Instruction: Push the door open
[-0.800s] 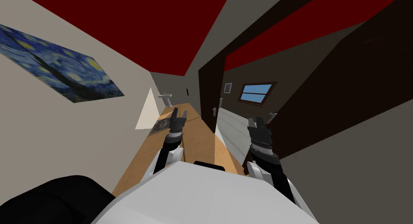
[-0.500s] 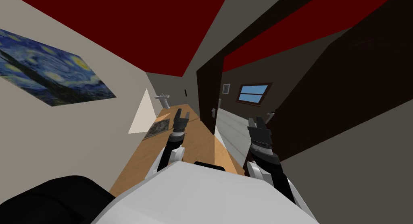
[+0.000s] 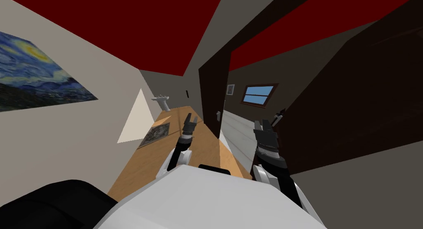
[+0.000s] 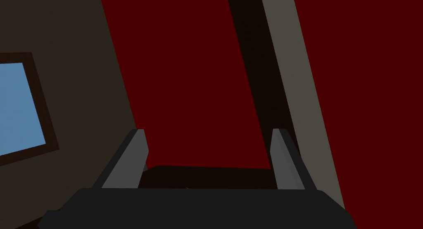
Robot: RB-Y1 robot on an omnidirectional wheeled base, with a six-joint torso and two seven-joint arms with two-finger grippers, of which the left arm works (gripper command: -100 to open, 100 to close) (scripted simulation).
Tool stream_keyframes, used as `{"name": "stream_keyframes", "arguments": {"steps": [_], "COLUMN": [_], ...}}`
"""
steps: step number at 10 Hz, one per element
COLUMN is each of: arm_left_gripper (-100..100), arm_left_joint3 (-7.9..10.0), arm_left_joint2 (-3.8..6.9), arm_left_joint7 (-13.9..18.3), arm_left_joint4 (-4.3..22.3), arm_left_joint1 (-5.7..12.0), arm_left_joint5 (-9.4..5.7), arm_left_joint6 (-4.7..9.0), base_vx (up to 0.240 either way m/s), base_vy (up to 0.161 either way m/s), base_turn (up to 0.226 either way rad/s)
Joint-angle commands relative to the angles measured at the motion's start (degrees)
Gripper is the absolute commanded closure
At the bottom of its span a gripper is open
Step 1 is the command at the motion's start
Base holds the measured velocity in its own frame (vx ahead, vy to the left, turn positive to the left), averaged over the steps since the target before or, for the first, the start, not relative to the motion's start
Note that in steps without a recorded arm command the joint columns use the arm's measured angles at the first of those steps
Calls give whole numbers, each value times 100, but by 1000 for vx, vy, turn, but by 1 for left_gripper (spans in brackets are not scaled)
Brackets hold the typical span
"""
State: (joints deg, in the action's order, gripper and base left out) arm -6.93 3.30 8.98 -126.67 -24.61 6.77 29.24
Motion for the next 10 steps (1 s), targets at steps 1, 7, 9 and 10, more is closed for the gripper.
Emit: {"name": "stream_keyframes", "arguments": {"steps": [1, 7, 9, 10], "arm_left_gripper": [-100, -100, -100, -100], "arm_left_joint3": [-44, -306, -388, -429], "arm_left_joint2": [25, 119, 142, 153], "arm_left_joint7": [12, 44, 54, 59], "arm_left_joint4": [185, 1001, 1257, 1385], "arm_left_joint1": [95, 455, 568, 625], "arm_left_joint5": [-2, 6, 9, 10], "arm_left_joint6": [-49, -278, -350, -386], "base_vx": [77, 109, 92, 88], "base_vy": [39, 69, 78, 74], "base_turn": [-68, -112, -118, -112]}}
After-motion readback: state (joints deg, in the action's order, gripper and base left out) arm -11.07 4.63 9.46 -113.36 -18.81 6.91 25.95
